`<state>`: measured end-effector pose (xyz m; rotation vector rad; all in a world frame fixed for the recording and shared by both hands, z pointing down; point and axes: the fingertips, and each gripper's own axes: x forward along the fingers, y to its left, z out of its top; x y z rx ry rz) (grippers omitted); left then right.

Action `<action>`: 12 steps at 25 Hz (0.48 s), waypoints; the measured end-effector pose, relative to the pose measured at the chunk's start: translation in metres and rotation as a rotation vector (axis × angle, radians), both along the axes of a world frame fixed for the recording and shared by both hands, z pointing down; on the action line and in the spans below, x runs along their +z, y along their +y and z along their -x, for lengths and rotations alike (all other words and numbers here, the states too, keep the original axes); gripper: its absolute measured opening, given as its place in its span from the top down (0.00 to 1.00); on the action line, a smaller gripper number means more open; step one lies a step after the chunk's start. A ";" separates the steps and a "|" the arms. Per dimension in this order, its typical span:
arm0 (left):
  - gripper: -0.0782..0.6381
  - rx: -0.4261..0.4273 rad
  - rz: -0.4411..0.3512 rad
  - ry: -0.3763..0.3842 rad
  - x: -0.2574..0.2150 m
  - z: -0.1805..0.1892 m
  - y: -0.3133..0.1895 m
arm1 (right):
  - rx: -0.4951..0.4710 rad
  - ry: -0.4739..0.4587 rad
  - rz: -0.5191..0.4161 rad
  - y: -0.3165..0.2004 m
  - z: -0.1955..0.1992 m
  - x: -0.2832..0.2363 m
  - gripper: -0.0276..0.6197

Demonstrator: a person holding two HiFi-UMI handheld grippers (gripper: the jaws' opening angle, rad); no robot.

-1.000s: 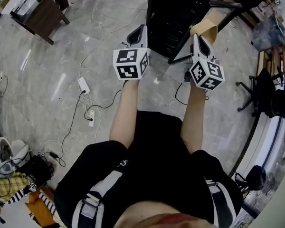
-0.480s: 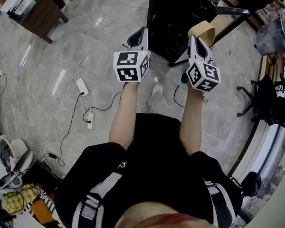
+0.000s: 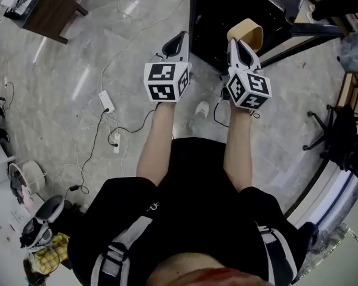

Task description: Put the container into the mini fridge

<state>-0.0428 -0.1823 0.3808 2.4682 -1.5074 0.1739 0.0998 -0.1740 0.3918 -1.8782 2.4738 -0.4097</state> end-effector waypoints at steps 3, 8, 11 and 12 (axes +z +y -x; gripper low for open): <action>0.88 -0.016 0.018 -0.005 0.007 -0.009 -0.026 | -0.020 -0.014 0.023 -0.031 -0.007 0.010 0.93; 0.88 -0.020 0.059 -0.014 0.027 -0.014 -0.057 | -0.035 -0.029 0.066 -0.061 -0.009 0.033 0.93; 0.88 -0.012 0.098 -0.014 0.044 -0.014 -0.073 | -0.038 -0.033 0.106 -0.069 -0.007 0.049 0.93; 0.88 -0.007 0.109 -0.012 0.049 -0.015 -0.079 | -0.039 -0.030 0.118 -0.072 -0.006 0.054 0.93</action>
